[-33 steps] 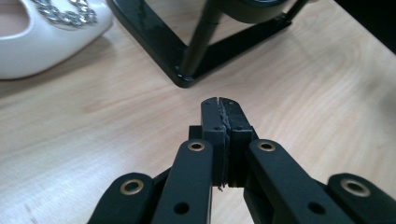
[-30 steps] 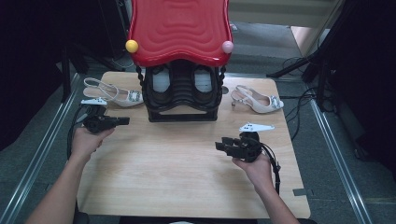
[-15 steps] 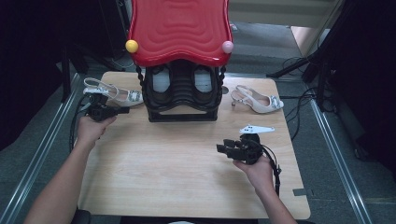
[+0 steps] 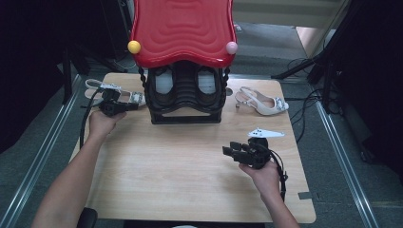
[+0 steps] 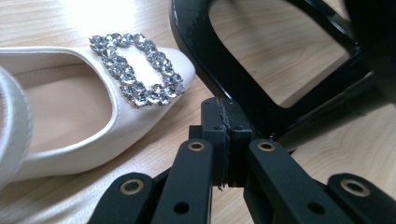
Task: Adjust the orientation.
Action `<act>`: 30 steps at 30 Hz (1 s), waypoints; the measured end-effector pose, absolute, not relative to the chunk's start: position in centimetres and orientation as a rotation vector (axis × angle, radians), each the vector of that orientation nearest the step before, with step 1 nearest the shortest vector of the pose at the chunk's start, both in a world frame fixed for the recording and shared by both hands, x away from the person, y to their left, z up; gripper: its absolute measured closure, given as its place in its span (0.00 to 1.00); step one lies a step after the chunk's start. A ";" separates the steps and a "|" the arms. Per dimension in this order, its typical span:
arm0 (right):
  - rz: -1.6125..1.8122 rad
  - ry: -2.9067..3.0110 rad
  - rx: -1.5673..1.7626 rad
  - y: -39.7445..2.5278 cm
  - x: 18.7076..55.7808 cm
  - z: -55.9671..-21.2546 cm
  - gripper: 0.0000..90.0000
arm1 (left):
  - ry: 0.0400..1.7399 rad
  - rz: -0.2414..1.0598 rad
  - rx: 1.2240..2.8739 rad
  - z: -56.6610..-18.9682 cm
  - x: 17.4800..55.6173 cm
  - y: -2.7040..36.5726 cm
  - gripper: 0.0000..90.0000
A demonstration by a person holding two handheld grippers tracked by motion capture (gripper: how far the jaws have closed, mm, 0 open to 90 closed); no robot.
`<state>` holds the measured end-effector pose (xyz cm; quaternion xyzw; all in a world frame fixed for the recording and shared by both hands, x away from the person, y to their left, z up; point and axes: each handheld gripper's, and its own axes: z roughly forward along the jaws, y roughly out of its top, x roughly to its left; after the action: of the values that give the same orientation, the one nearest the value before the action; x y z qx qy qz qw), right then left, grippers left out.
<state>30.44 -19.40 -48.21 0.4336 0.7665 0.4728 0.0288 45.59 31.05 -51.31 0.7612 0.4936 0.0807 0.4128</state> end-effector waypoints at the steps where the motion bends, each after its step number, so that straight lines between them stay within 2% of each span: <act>1: 1.458 2.360 1.341 -19.5 30.4 -48.2 0.61 | 1.249 0.201 1.915 -51.5 45.8 31.1 1.00; 6: 1.449 2.341 1.354 -19.9 29.8 -48.0 0.61 | 1.263 0.235 1.931 -51.9 46.4 30.6 1.00; 12: 1.433 2.329 1.360 -20.3 29.3 -48.0 0.61 | 1.264 0.284 1.873 -52.7 47.2 30.6 1.00; 17: 1.426 2.320 1.375 -20.6 29.0 -48.1 0.61 | 1.316 0.267 1.908 -52.1 48.8 29.9 1.00; 21: 1.424 2.313 1.383 -20.8 28.9 -48.1 0.61 | 1.337 0.235 1.872 -51.8 49.9 30.1 1.00; 30: 1.422 2.307 1.394 -21.0 28.8 -48.2 0.61 | 1.373 0.205 1.837 -51.7 50.0 30.3 1.00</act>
<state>28.76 -21.03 -48.24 0.4569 0.7562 0.4662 0.0467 50.01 30.33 -51.68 0.7287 0.5446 0.0813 0.4072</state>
